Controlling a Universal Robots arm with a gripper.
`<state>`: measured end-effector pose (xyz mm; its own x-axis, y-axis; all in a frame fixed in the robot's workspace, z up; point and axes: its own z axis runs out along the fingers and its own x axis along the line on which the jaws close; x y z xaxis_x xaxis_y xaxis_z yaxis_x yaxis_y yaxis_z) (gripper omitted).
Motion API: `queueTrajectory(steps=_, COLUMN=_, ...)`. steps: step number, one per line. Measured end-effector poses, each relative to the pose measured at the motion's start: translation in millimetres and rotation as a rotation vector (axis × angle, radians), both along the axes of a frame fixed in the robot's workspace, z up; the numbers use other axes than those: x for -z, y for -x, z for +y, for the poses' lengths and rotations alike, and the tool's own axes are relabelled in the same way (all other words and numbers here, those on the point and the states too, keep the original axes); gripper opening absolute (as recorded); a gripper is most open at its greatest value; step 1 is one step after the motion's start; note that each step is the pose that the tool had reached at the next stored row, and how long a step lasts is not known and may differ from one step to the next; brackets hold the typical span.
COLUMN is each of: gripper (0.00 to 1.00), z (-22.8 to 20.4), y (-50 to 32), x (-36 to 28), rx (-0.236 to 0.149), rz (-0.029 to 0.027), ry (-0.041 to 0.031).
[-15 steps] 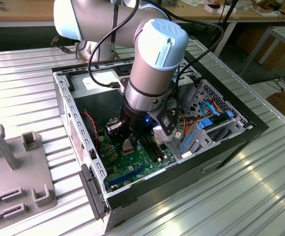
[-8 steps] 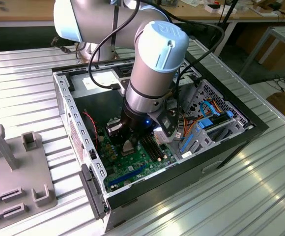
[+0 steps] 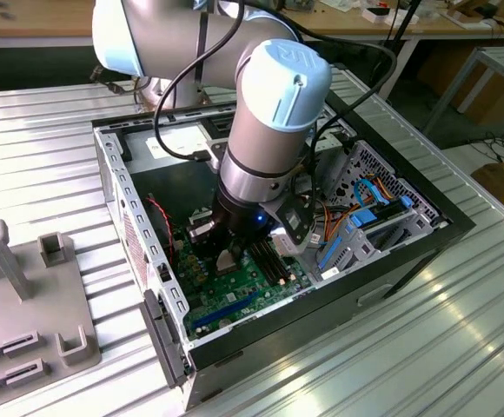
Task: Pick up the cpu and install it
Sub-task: 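Place the cpu into insertion slot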
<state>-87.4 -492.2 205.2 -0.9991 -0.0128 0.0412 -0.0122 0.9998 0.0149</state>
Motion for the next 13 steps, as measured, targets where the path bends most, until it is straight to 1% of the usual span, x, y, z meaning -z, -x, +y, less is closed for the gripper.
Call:
queueTrajectory(steps=3, gripper=0.47, z=-0.1, y=0.2, x=0.6, rx=-0.002, rz=-0.0059, ry=0.0000)
queueTrajectory(steps=8, gripper=0.47, z=-0.1, y=0.3, x=3.2, rx=-0.002, rz=-0.0065, ry=0.0000)
queueTrajectory(steps=13, gripper=0.47, z=0.3, y=0.1, x=4.0, rx=-0.002, rz=-0.0073, ry=-0.0001)
